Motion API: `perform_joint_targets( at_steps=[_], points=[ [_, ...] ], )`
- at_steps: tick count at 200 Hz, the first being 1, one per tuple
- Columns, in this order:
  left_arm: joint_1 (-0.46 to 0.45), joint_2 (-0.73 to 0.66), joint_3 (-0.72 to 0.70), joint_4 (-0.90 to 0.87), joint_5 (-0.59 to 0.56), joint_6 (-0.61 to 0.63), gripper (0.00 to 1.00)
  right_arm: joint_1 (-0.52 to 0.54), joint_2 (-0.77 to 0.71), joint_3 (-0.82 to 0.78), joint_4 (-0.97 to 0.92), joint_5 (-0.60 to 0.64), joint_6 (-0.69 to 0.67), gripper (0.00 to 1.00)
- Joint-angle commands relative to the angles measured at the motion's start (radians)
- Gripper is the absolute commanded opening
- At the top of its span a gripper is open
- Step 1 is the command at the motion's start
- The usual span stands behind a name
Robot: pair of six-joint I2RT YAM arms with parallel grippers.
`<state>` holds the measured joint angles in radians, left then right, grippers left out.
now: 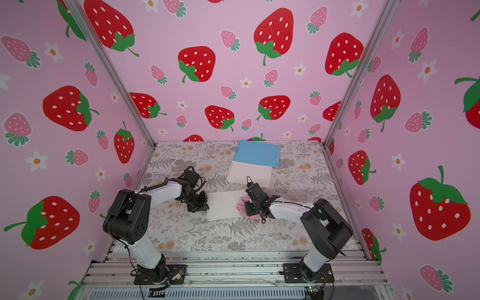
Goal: Wipe the drawing tablet
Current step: Wipe the dirt from the drawing tablet.
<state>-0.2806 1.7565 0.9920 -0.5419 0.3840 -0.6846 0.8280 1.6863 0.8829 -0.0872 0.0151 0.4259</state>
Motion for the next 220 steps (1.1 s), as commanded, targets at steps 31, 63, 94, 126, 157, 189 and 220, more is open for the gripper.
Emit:
perform_joint_targets(
  at_steps=[31, 63, 94, 126, 157, 189, 220],
  points=[
    [-0.012, 0.08, -0.049, -0.024, -0.087, 0.039, 0.11, 0.018, 0.252, 0.266, -0.022, -0.039, 0.068, 0.0],
    [-0.011, 0.086, -0.05, -0.025, -0.089, 0.056, 0.11, -0.108, 0.174, 0.172, -0.04, 0.009, 0.066, 0.0],
    [-0.009, 0.093, -0.049, -0.027, -0.1, 0.066, 0.1, -0.037, 0.232, 0.262, -0.036, -0.059, 0.017, 0.0],
    [-0.002, 0.095, -0.055, -0.027, -0.103, 0.077, 0.09, 0.021, 0.415, 0.494, -0.065, -0.083, 0.09, 0.0],
    [0.012, 0.082, -0.073, -0.007, -0.094, 0.088, 0.09, -0.098, 0.388, 0.445, -0.065, -0.034, 0.141, 0.0],
    [0.03, 0.078, -0.101, 0.046, -0.05, 0.107, 0.09, -0.067, 0.387, 0.461, -0.019, -0.071, 0.075, 0.0],
    [0.038, 0.095, -0.107, 0.059, -0.037, 0.134, 0.08, 0.066, 0.505, 0.648, -0.049, -0.104, 0.045, 0.0]
  ],
)
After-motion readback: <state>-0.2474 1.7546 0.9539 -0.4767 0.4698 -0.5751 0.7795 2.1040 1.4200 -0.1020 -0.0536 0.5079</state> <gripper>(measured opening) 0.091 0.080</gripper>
